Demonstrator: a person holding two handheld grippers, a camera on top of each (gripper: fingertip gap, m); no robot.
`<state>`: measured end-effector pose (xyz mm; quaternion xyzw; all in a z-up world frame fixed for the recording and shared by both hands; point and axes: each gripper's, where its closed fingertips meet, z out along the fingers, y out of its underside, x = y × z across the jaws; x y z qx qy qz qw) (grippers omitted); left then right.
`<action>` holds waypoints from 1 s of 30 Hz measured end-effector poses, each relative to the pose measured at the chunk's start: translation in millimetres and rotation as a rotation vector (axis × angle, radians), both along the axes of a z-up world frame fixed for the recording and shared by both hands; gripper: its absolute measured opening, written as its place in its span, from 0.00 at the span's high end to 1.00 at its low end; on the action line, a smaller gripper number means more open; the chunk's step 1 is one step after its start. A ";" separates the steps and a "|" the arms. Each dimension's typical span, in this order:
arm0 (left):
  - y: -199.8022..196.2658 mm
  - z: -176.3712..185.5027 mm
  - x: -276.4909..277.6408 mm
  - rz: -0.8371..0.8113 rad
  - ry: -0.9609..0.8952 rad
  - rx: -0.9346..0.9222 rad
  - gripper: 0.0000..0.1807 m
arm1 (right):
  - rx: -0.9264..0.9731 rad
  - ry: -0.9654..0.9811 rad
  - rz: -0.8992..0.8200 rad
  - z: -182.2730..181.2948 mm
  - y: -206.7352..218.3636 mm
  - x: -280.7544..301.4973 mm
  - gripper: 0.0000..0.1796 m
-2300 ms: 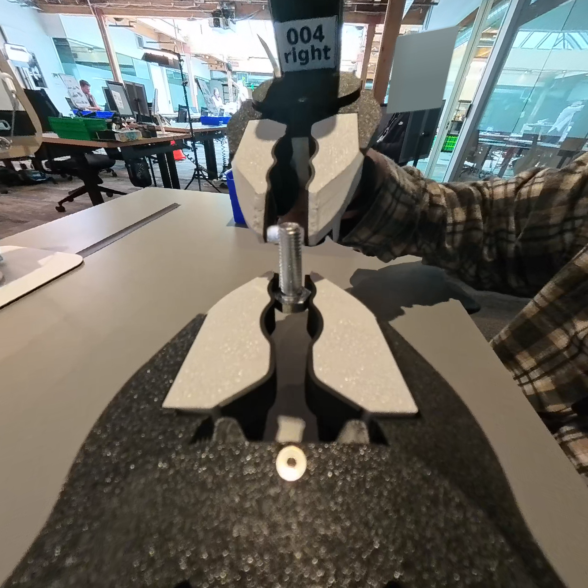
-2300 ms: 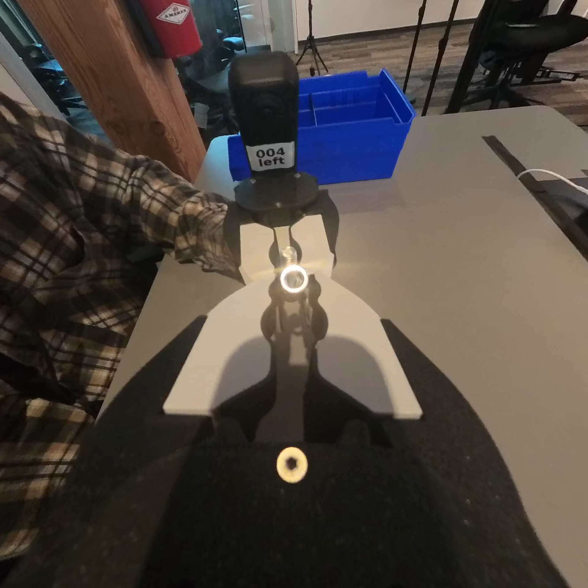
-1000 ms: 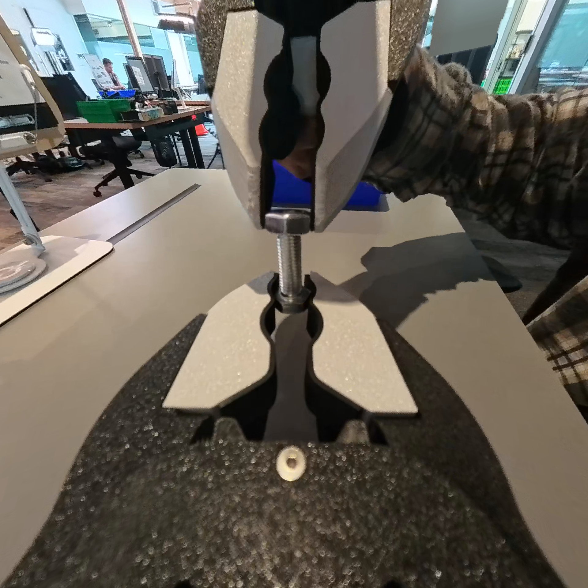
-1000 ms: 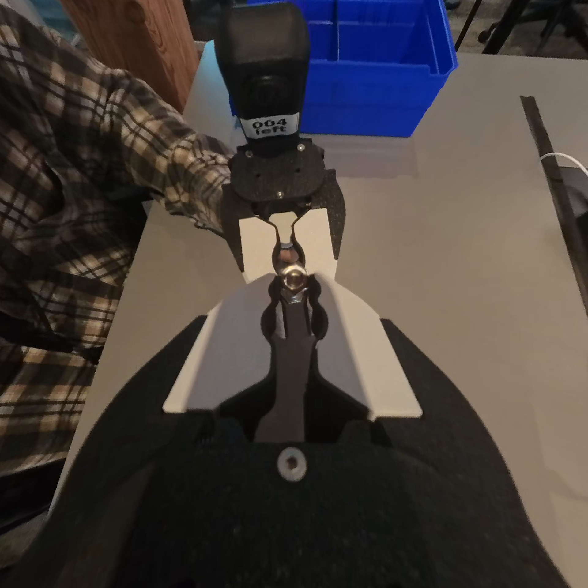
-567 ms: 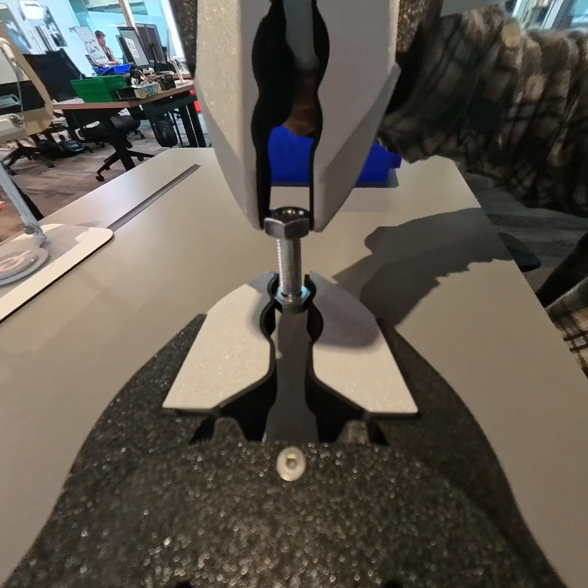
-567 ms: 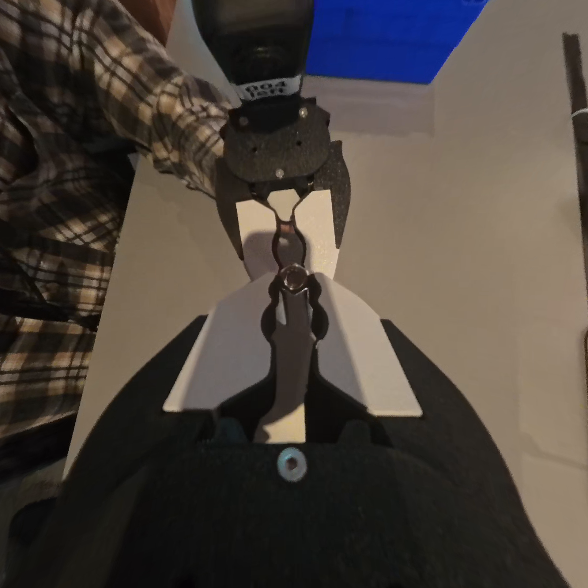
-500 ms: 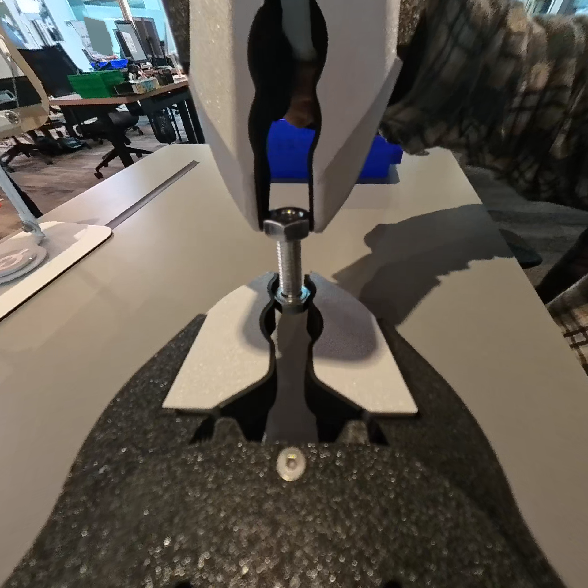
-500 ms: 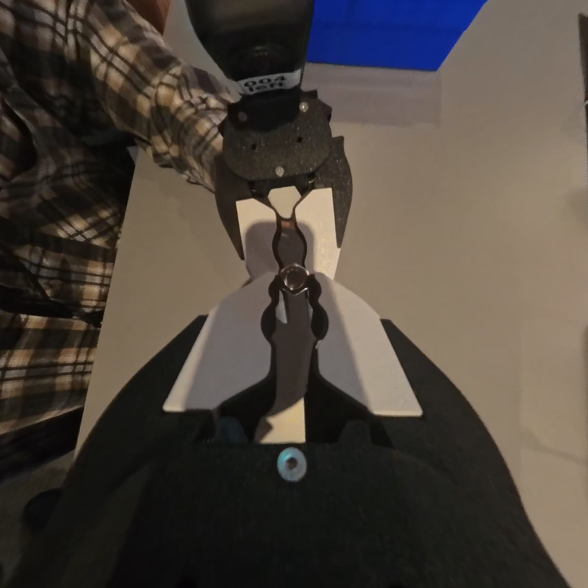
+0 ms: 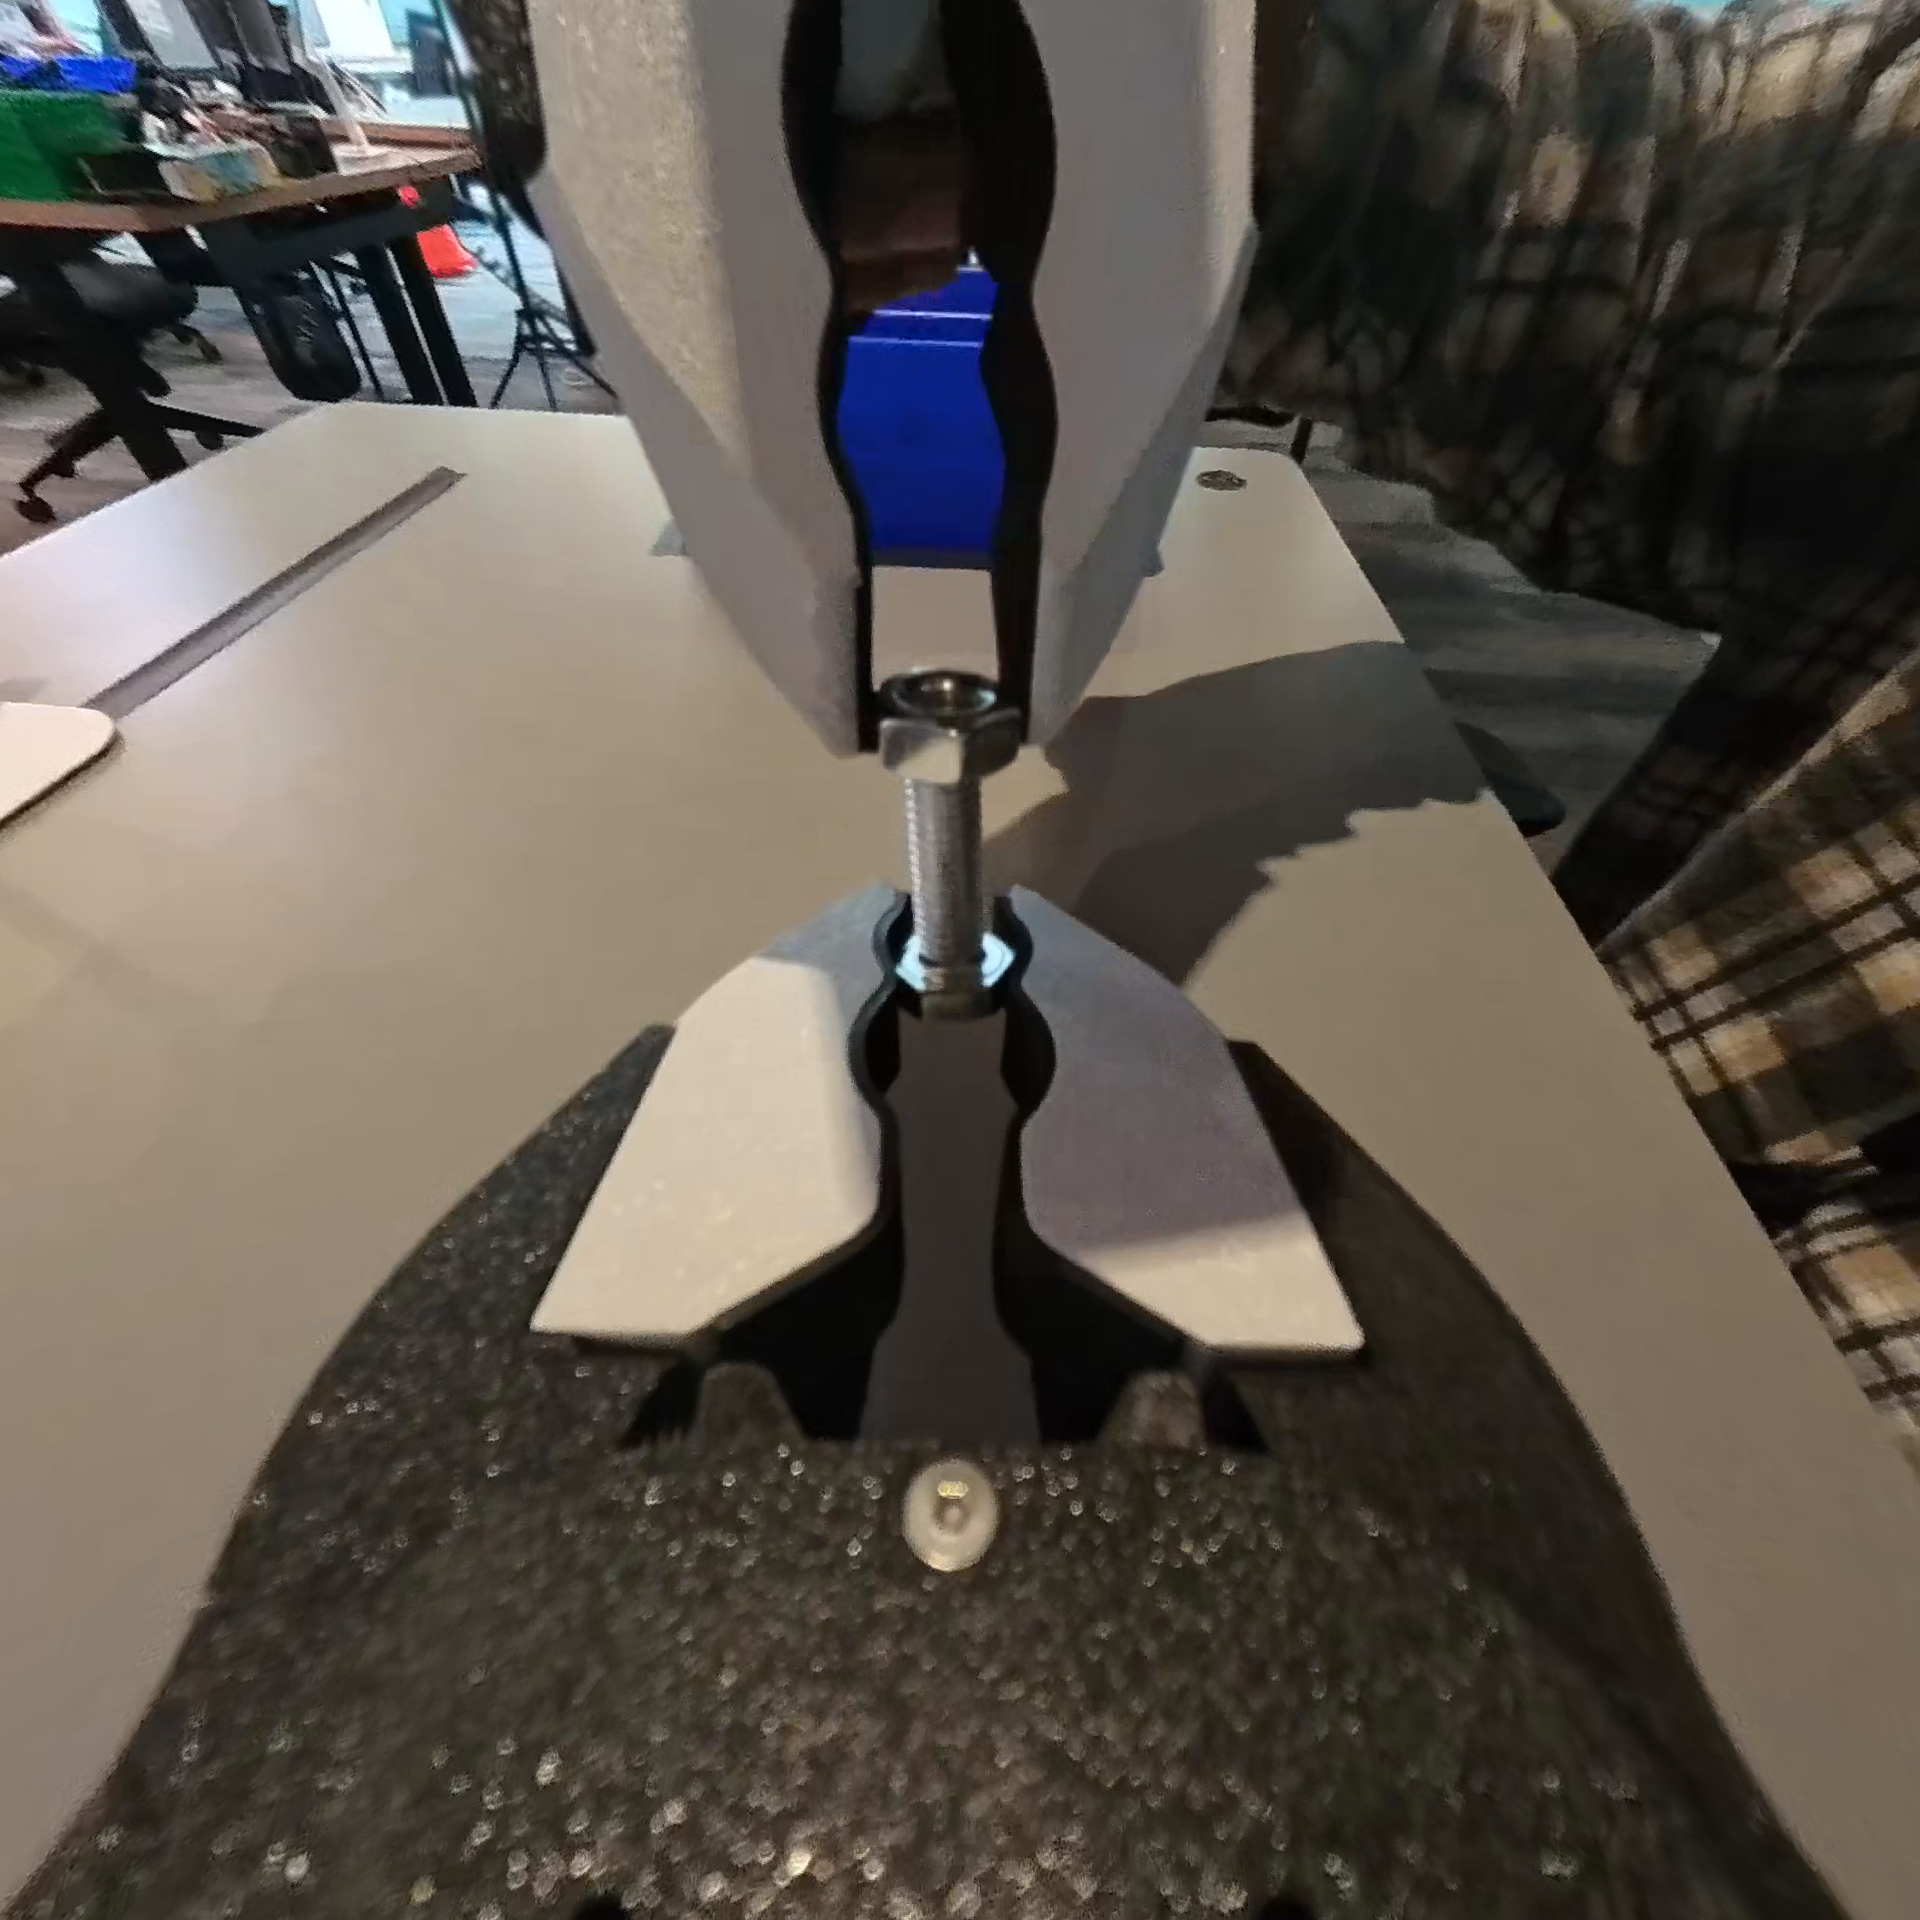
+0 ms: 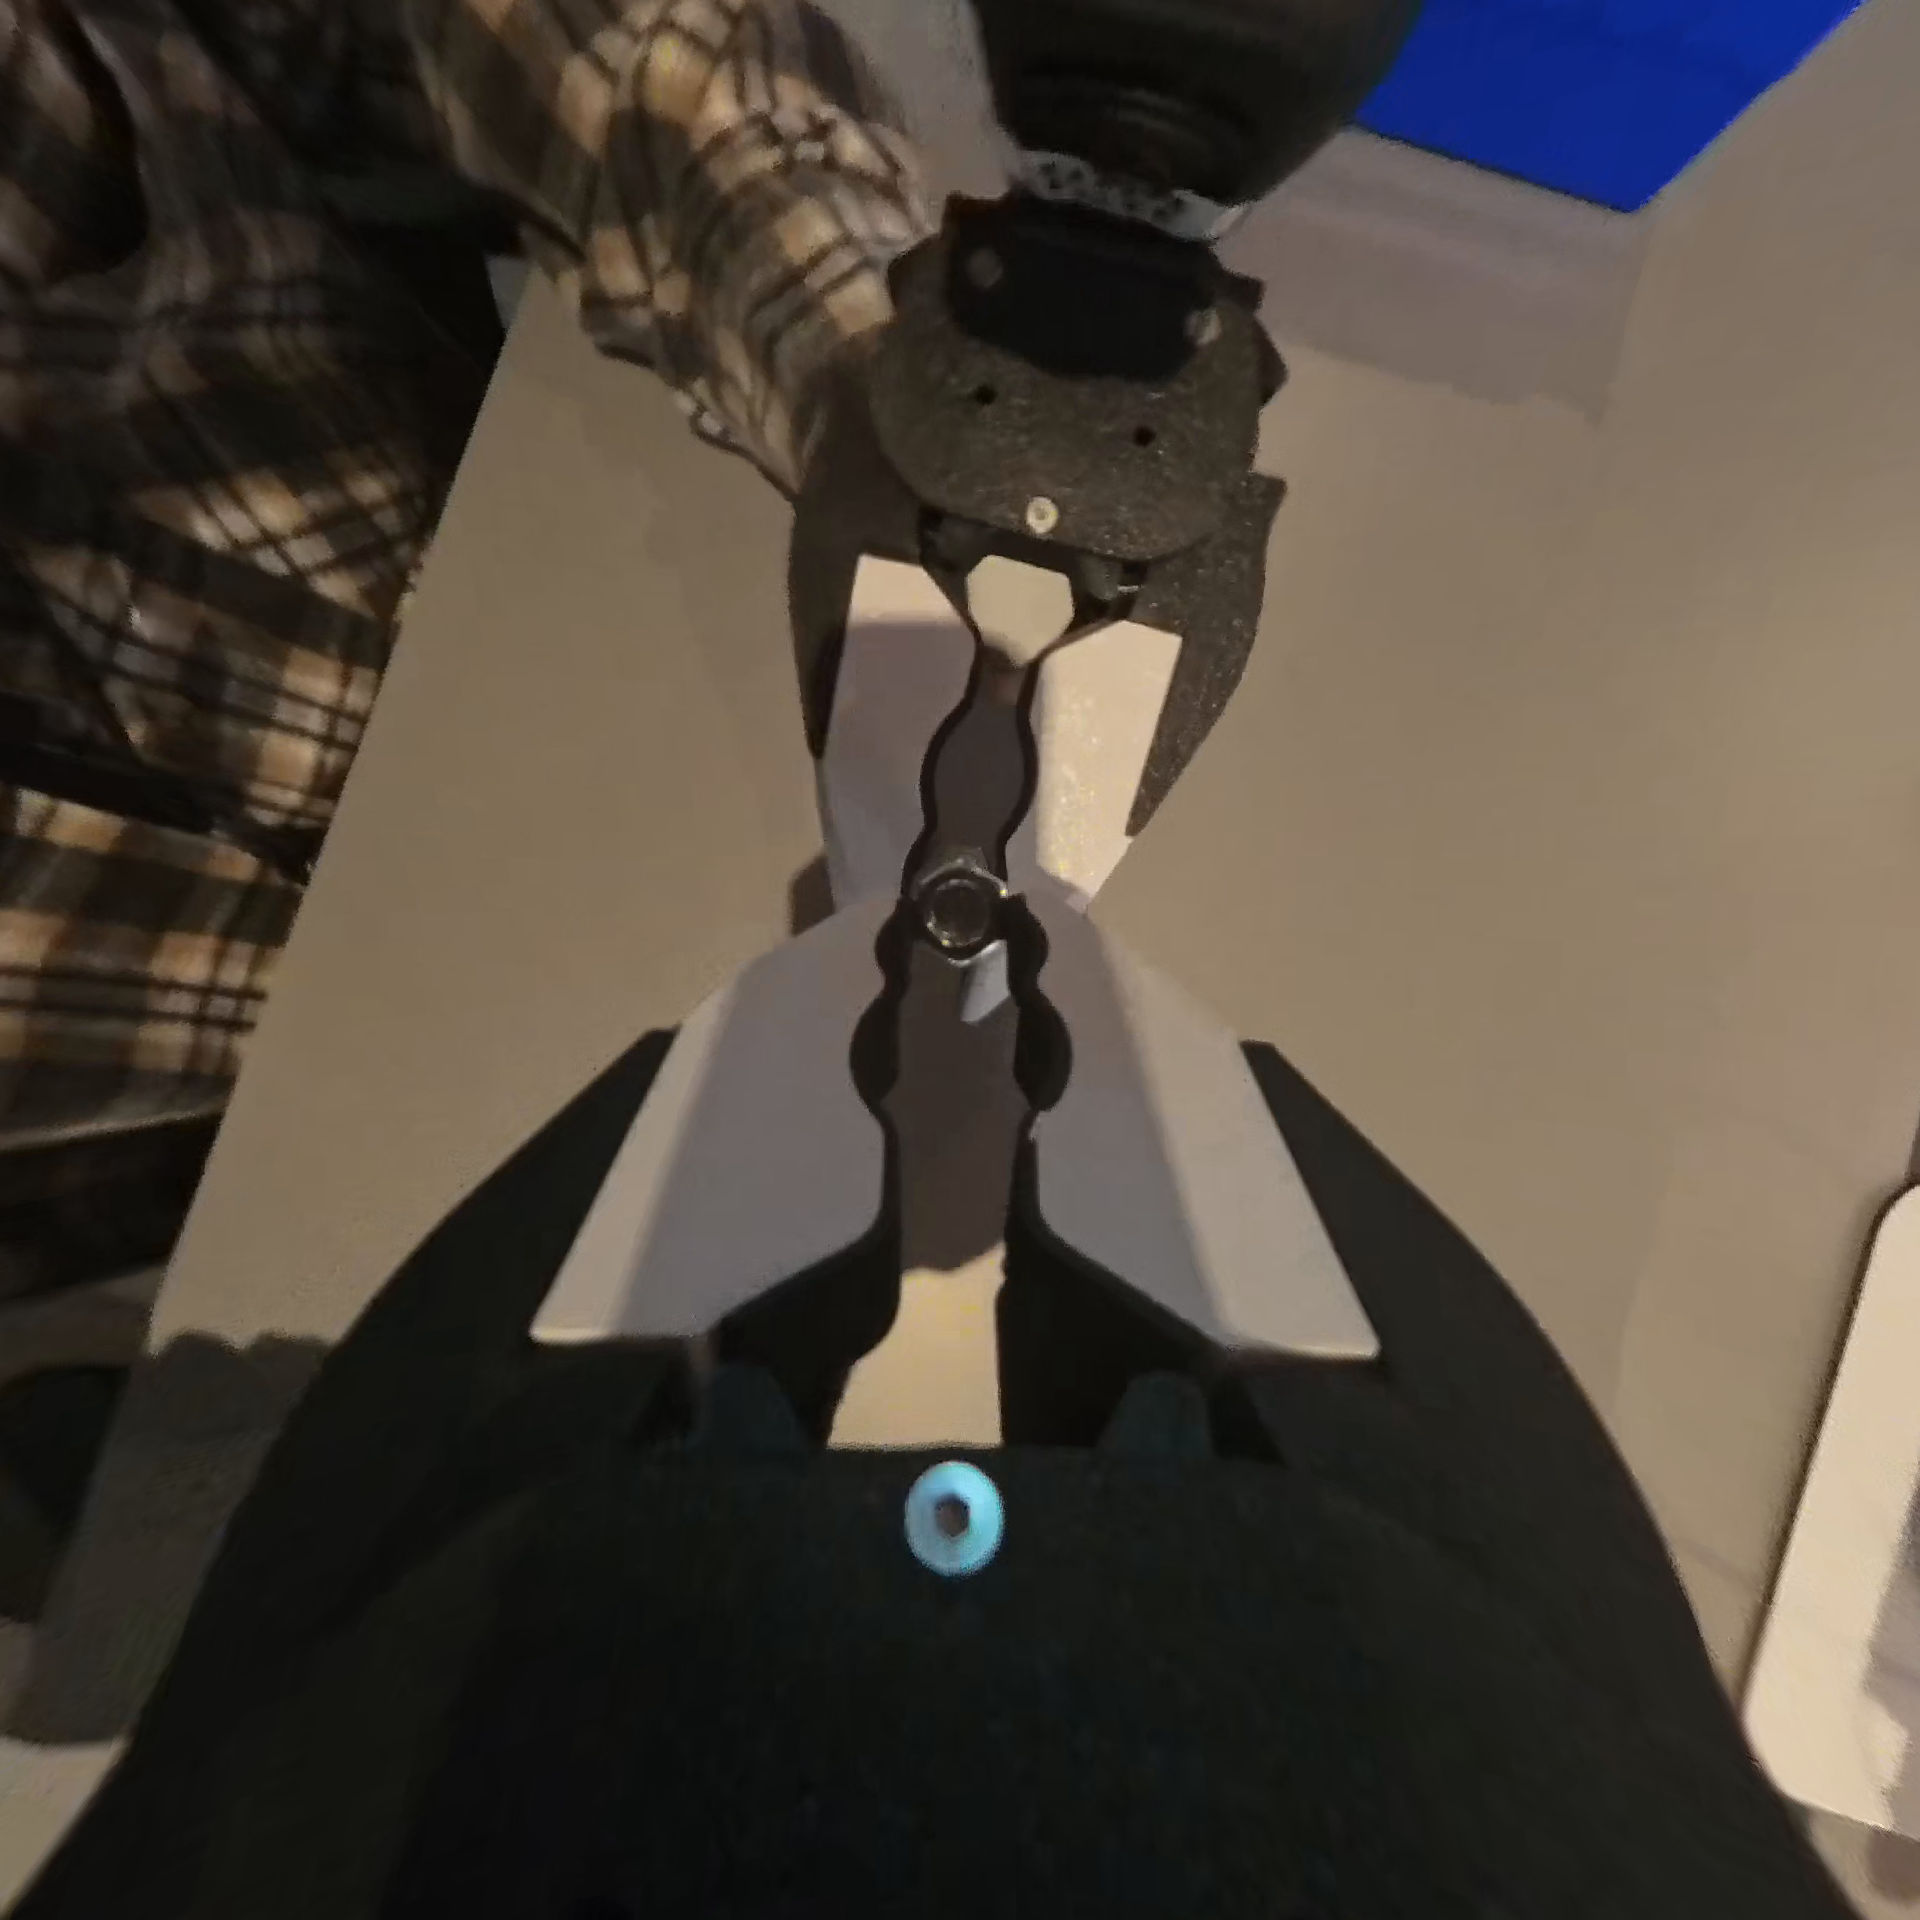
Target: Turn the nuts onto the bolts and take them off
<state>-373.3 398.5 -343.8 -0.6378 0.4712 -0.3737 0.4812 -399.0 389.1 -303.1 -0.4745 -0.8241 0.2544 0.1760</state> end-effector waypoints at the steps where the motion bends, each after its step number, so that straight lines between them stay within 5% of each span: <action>1: -1.2 -1.2 0.8 -0.011 0.002 -0.009 0.92 | 0.015 -0.006 0.021 -1.1 -0.8 0.7 0.91; 16: -19.3 1.8 7.4 -0.145 -0.037 -0.035 0.92 | 0.058 0.113 0.338 -1.0 -16.1 5.1 0.90; 30: -10.3 -4.7 5.4 -0.080 0.013 -0.034 0.92 | 0.103 0.025 0.289 -6.7 -9.7 3.8 0.91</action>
